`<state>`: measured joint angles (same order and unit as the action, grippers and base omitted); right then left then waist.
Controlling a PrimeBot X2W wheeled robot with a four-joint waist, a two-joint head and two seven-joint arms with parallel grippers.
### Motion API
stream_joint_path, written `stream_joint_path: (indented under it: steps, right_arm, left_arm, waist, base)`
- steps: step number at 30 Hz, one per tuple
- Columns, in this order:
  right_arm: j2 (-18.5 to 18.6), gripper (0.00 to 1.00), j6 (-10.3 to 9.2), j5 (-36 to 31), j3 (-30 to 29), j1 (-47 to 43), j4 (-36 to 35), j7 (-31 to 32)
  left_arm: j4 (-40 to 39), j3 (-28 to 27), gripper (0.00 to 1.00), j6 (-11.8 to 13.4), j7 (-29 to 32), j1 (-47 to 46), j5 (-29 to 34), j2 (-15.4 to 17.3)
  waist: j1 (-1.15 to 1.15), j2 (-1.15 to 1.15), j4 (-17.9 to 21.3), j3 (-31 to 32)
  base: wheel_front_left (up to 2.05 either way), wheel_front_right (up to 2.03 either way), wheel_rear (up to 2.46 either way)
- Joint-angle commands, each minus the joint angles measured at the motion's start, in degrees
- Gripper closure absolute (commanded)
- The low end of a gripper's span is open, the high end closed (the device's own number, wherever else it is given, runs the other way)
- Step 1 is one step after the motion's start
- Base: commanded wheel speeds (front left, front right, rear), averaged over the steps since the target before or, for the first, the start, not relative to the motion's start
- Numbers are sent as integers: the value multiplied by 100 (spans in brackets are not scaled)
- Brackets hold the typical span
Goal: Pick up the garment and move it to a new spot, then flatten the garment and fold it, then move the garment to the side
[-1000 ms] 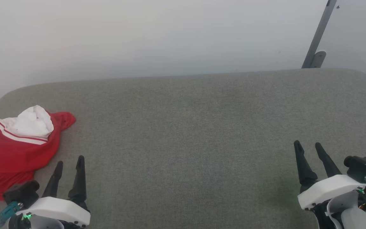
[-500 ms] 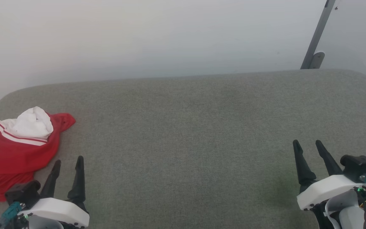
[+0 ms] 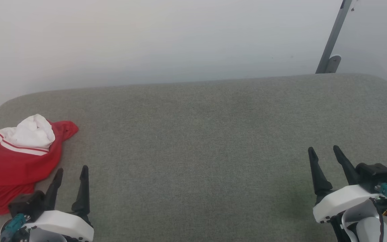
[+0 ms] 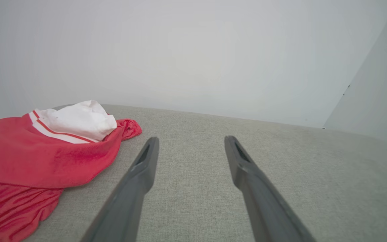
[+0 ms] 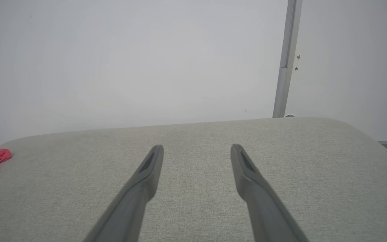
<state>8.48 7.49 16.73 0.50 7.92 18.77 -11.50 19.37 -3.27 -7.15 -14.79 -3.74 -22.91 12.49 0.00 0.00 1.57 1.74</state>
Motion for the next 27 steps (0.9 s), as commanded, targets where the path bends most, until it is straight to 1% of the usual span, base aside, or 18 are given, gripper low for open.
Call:
stream_joint_path:
  steps: [1, 12, 18, 23, 24, 27]
  right_arm:
    - [7, 0, 0, -127, 20, 44, -18, -57]
    - [-17, 0, 0, -125, -25, -19, -95, -39]
    - [-22, 0, 0, -109, 23, -7, -123, -9]
    - [-11, 0, 0, -75, 173, 6, -136, 42]
    - [-11, 0, 0, -59, 228, 19, -141, 65]
    - [-1, 0, 0, -39, 371, 73, -131, 82]
  left_arm:
    - [10, -6, 0, -18, -59, -35, 149, 32]
    - [-3, 5, 0, -21, -47, -34, 87, 22]
    - [67, -75, 0, 43, -48, -116, -3, -3]
    - [149, -195, 0, 123, -42, -168, -70, 52]
    - [148, -210, 0, 141, -37, -190, -86, 72]
    - [95, -236, 0, 236, -12, -137, -63, 88]
  waist:
    - [0, 0, 3, 2]
    - [0, 0, -17, -15]
    - [0, 0, -142, -18]
    - [0, 0, -457, 24]
    - [0, 0, -635, 47]
    - [0, 0, -903, 79]
  base:
    - [0, 0, 0]
    - [0, 0, 0]
    - [0, 0, 0]
    - [0, 0, 0]
    - [0, 0, 0]
    - [0, 0, 0]
